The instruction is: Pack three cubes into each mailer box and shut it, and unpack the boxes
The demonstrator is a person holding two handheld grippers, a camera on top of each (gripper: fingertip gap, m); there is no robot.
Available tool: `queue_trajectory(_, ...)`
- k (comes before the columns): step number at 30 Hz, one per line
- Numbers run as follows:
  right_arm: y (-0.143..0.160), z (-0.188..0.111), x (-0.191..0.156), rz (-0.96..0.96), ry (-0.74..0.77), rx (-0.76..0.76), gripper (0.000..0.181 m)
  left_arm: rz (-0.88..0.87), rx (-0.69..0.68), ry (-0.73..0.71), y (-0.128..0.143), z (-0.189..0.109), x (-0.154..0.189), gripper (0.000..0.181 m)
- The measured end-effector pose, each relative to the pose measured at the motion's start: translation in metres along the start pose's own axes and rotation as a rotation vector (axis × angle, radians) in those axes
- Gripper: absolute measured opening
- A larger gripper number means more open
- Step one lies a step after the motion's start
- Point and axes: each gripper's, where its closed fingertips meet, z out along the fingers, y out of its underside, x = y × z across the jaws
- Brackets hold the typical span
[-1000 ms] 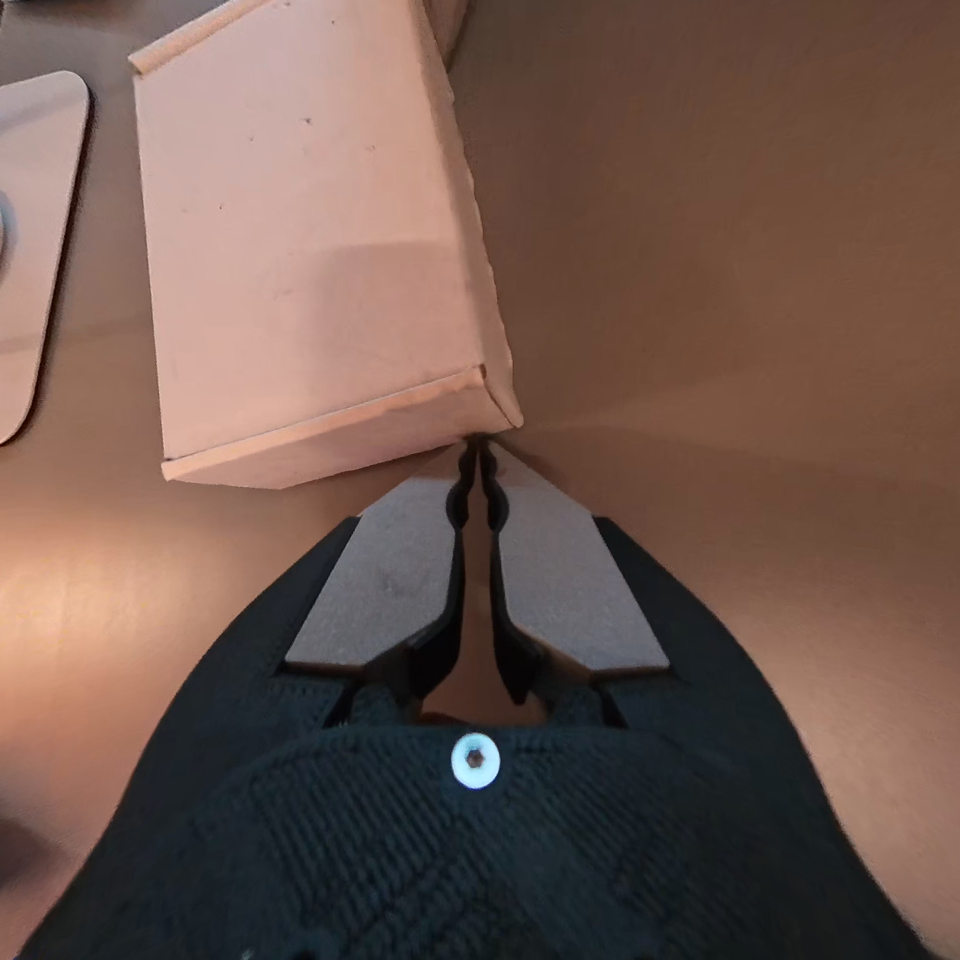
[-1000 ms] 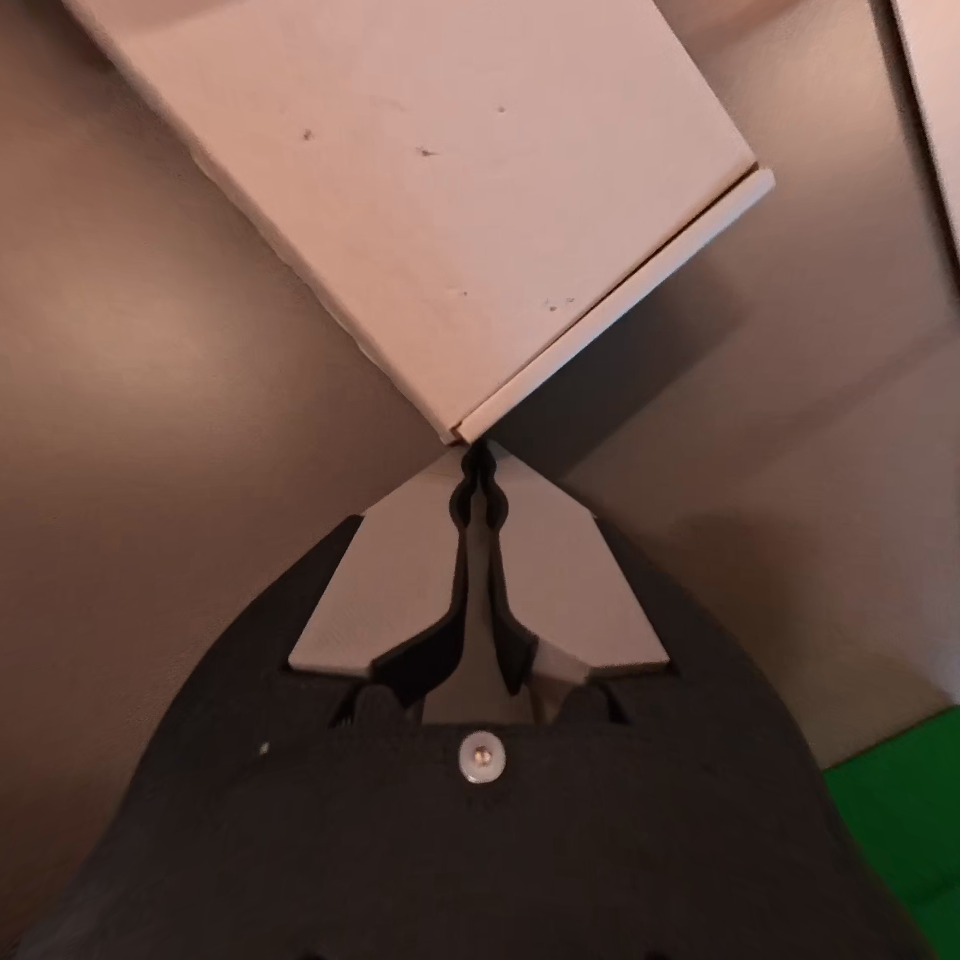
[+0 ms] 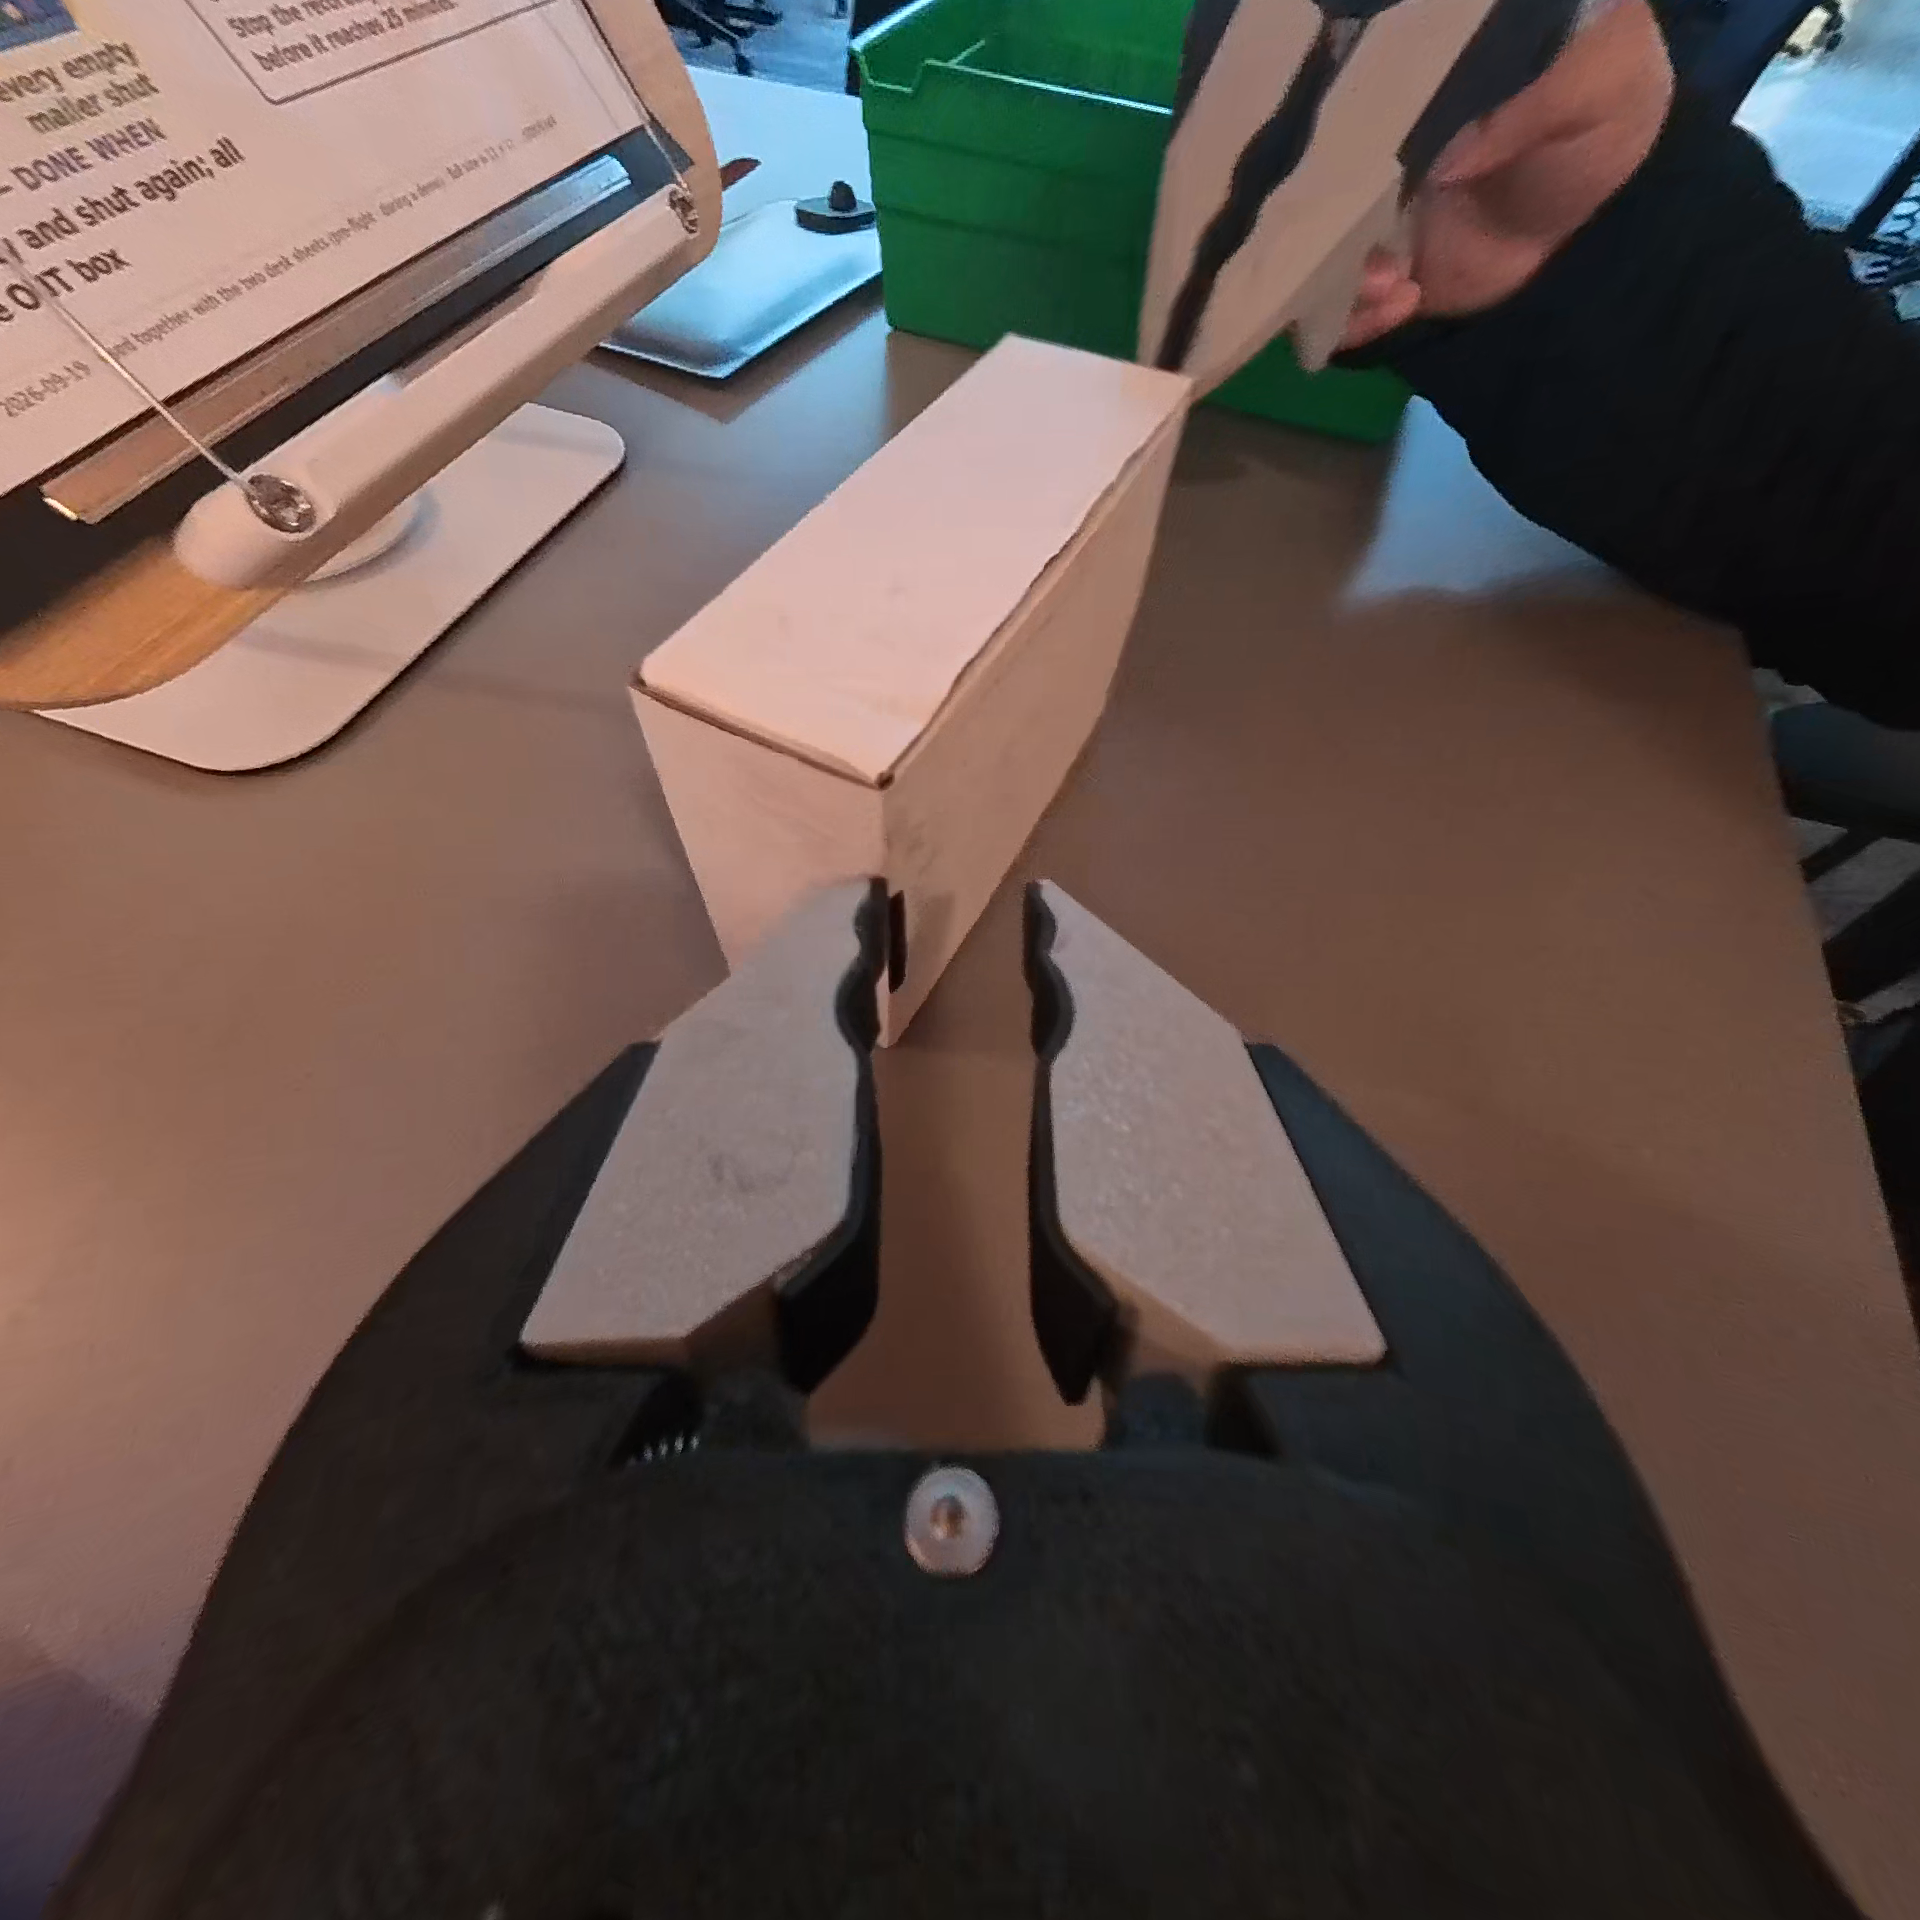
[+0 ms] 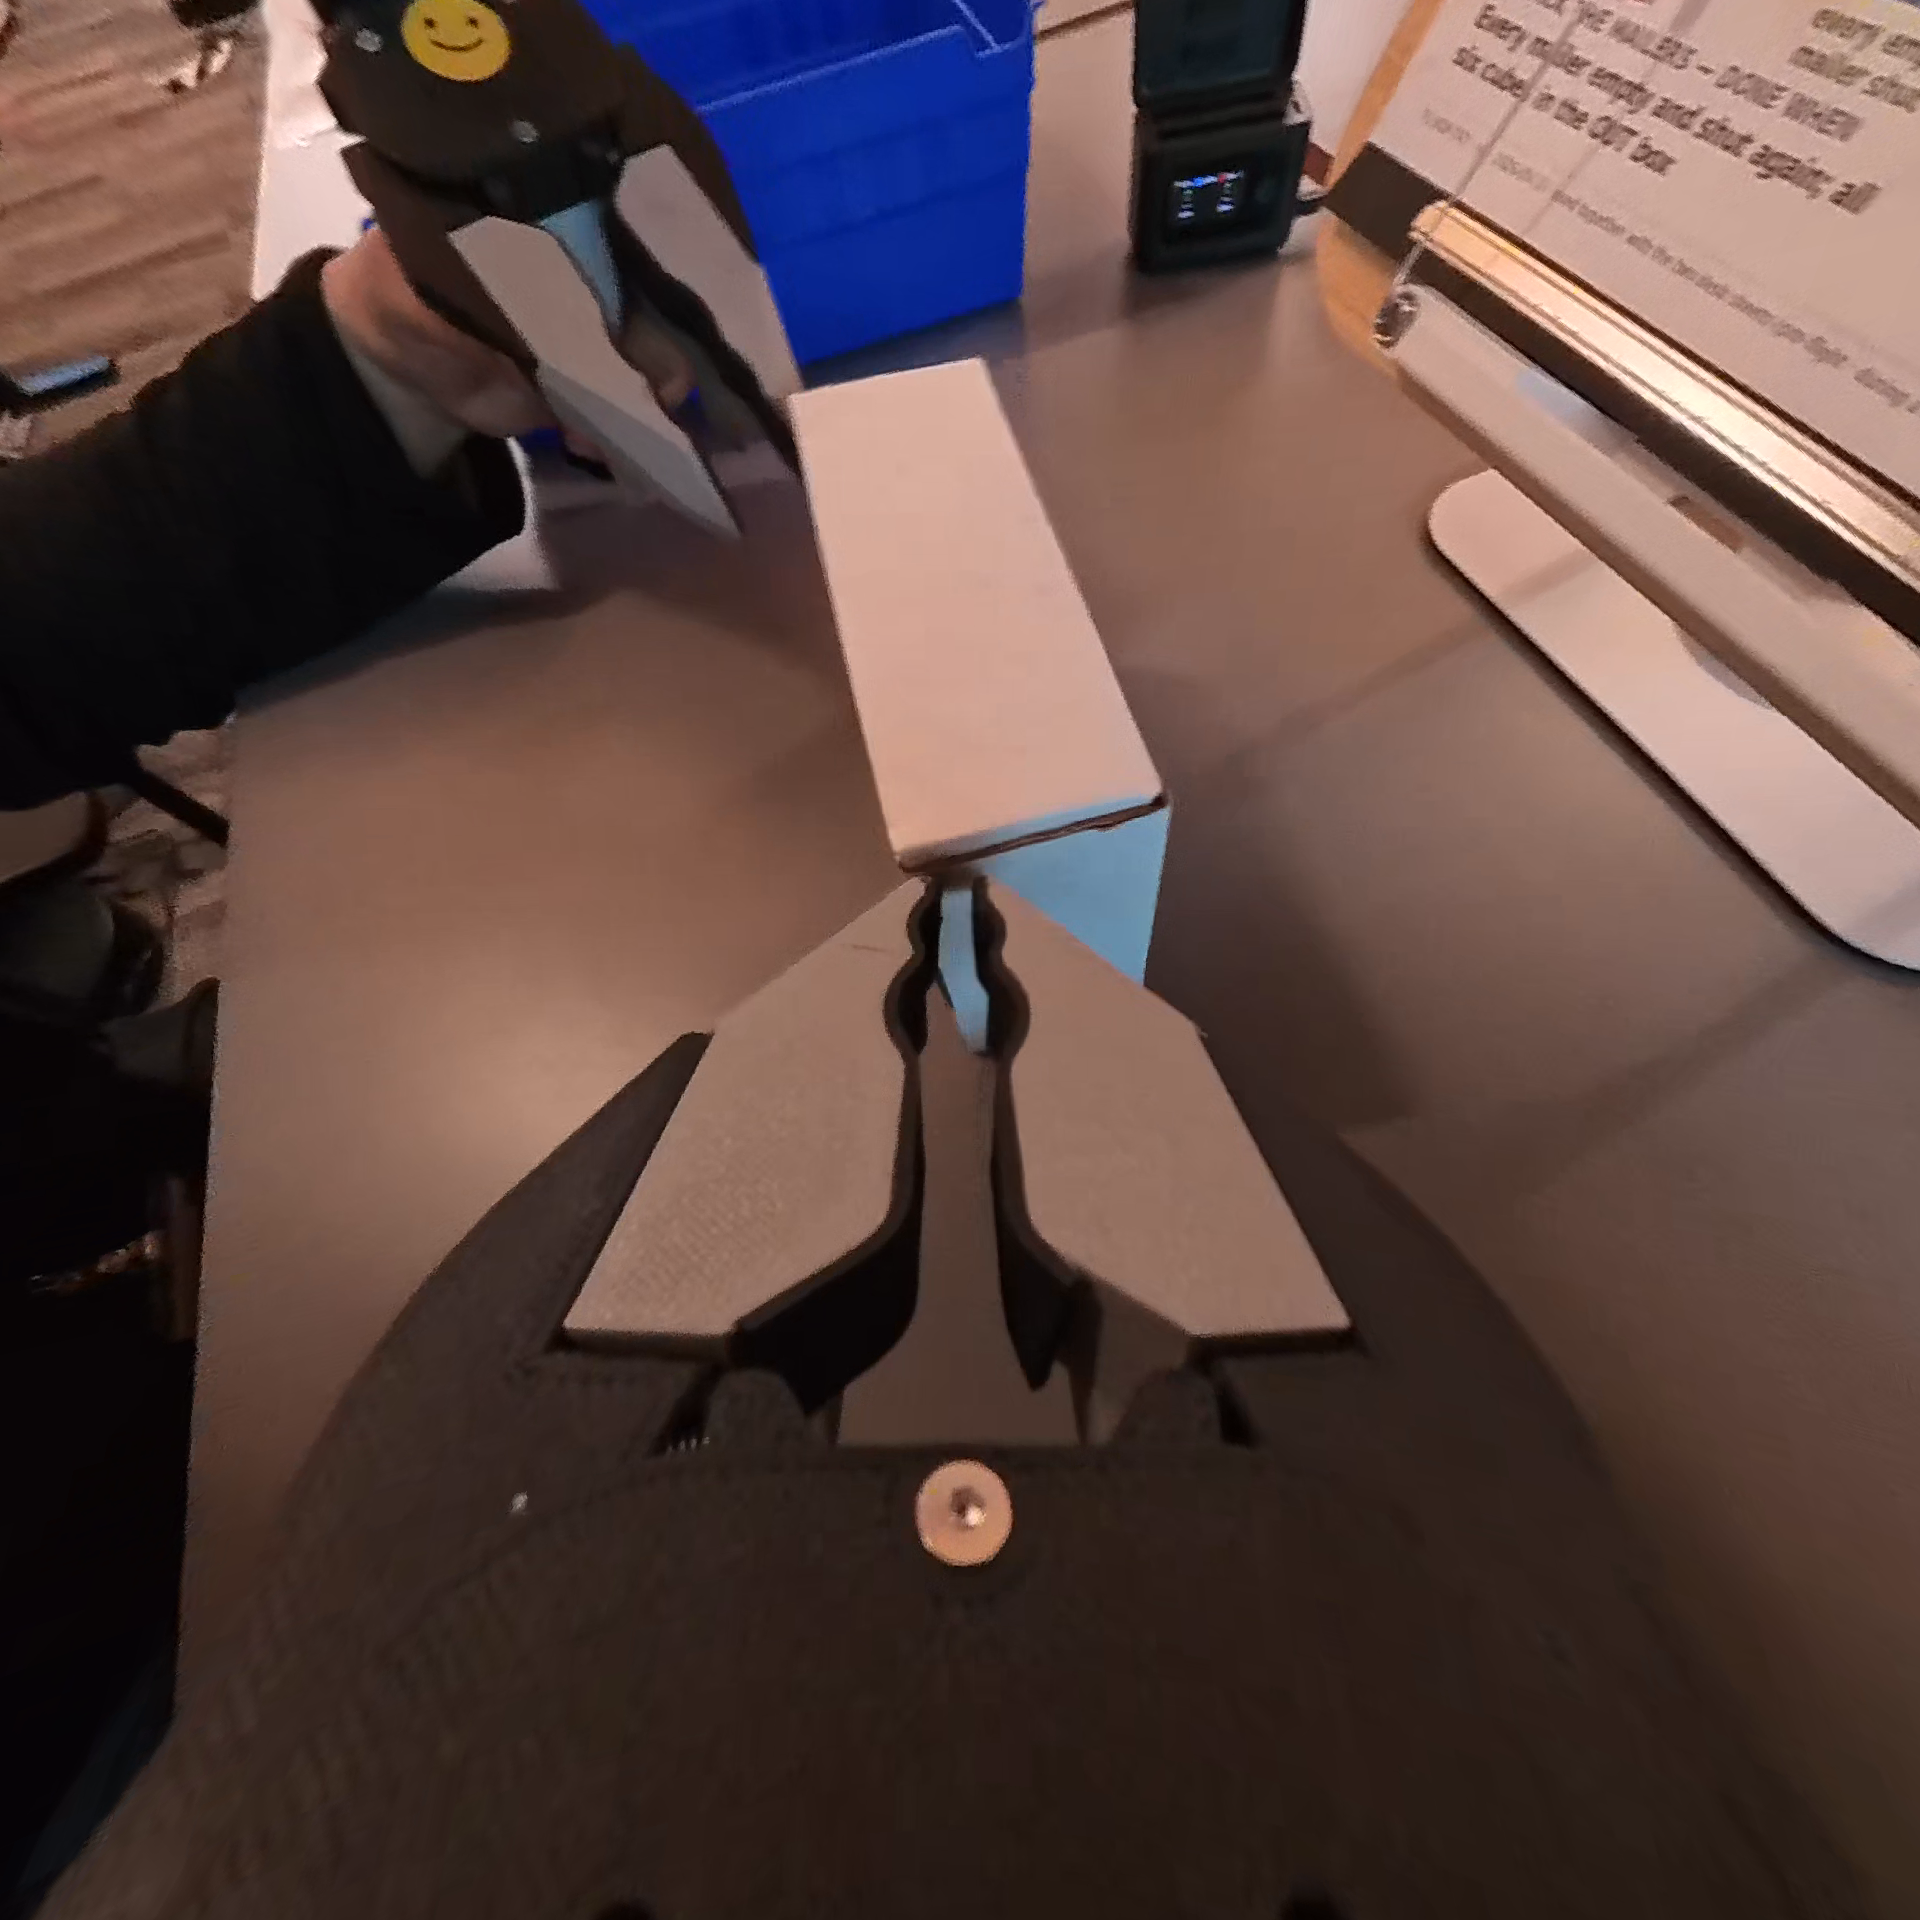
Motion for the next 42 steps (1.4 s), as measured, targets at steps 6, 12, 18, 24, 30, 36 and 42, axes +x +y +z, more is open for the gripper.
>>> queue_trajectory(6, -0.020, -0.007, 0.033, 0.095, 0.149, 0.161, 0.056, -0.031, 0.031, 0.018, 0.000, -0.006, -0.005, 0.028)
queue_trajectory(12, -0.007, 0.013, 0.012, 0.096, -0.020, 0.103, 0.053, -0.131, 0.042, -0.047, 0.006, 0.022, -0.022, 0.094)
queue_trajectory(18, 0.000, 0.033, 0.008, 0.030, 0.006, 0.064, 0.051, 0.047, -0.124, -0.123, 0.030, 0.044, -0.017, 0.104)
queue_trajectory(24, 0.005, 0.033, 0.009, 0.034, -0.011, 0.044, 0.048, 0.056, 0.053, -0.038, -0.004, 0.023, 0.001, 0.067)
queue_trajectory(30, 0.007, 0.032, 0.004, -0.001, -0.019, 0.026, 0.050, 0.059, 0.026, 0.071, 0.007, 0.023, 0.015, 0.066)
queue_trajectory(36, 0.007, 0.034, 0.003, -0.031, 0.009, 0.016, 0.060, 0.194, -0.088, 0.138, 0.023, 0.042, 0.040, 0.070)
queue_trajectory(42, 0.012, 0.026, 0.005, -0.033, 0.009, -0.012, 0.049, 0.126, -0.074, 0.027, 0.024, 0.038, 0.011, 0.068)
